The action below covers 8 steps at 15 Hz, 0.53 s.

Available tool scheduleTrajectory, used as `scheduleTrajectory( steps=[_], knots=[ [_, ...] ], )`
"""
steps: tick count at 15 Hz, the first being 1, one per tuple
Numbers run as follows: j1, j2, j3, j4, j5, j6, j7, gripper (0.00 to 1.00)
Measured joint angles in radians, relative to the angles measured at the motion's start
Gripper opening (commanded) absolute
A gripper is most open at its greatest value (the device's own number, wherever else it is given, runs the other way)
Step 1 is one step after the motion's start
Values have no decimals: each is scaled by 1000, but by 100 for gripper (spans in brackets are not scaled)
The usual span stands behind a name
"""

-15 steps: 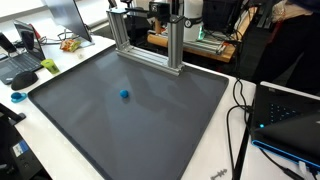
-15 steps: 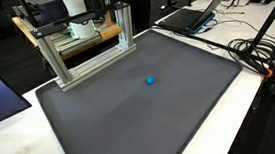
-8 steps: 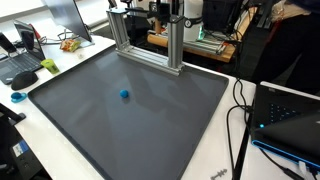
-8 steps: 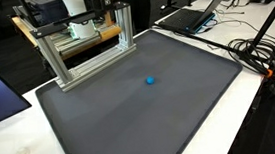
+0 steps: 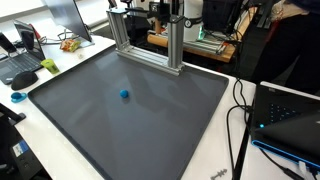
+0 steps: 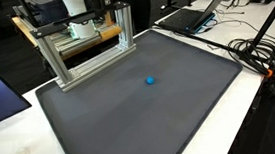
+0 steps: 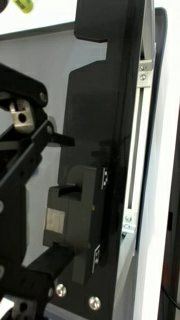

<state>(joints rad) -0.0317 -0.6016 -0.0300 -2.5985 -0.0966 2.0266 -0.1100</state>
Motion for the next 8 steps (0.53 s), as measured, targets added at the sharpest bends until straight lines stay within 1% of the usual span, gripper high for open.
scheduleTrajectory(
  steps=[8],
  knots=[
    [13, -36, -3, -27, 17, 3, 0, 100]
  ],
)
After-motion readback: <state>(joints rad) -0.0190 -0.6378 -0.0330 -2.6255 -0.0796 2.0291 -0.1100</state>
